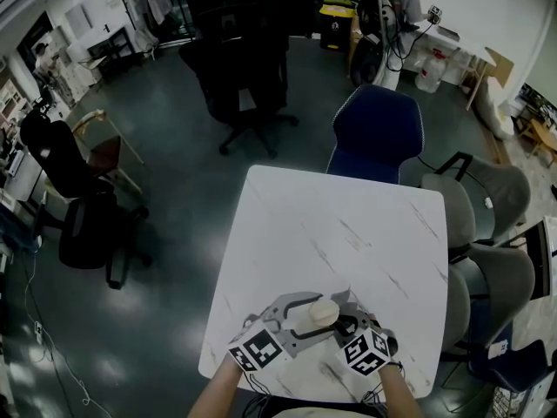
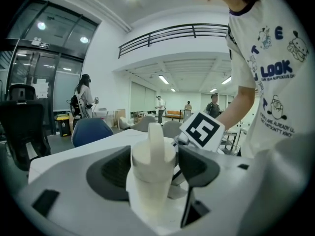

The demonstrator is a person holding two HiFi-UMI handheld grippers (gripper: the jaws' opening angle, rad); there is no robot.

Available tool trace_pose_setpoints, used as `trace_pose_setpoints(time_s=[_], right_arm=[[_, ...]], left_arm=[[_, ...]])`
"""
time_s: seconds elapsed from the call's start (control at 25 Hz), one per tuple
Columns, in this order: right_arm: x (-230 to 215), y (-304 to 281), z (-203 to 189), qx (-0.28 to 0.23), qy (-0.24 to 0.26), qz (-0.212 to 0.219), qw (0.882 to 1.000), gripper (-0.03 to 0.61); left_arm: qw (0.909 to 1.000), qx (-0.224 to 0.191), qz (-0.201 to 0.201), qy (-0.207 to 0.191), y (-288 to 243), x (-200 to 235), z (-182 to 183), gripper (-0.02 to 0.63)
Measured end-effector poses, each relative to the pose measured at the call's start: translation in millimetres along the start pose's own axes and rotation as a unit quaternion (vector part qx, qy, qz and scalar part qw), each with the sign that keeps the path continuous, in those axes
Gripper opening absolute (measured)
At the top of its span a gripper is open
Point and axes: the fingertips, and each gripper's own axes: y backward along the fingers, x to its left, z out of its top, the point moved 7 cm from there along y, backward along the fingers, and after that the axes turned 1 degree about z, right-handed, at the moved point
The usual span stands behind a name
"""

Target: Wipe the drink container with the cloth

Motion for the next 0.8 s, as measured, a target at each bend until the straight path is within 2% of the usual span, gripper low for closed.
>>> trace_pose_setpoints(time_s=[0.24, 0.48, 0.6, 0.8], right_arm=[[2, -9, -6, 0.007, -0.011, -0.001, 1.000, 0.044], [2, -11, -7, 0.008, -0.012, -0.001, 1.000, 0.044], [3, -11, -6, 0.007, -0.013, -0.001, 1.000, 0.044], [3, -12, -4, 0.006, -0.018, 0.000, 1.000, 0.044]], left_arm=[[0.9973, -0.029, 0.060, 0.030, 10, 0, 7, 0.285], [0.9875, -0.016, 0.140, 0.070, 8, -17, 1, 0.285], [0.9795, -0.020, 0.177, 0.093, 4, -24, 2, 0.285], [0.9569, -0.041, 0.258, 0.126, 4, -22, 7, 0.285]])
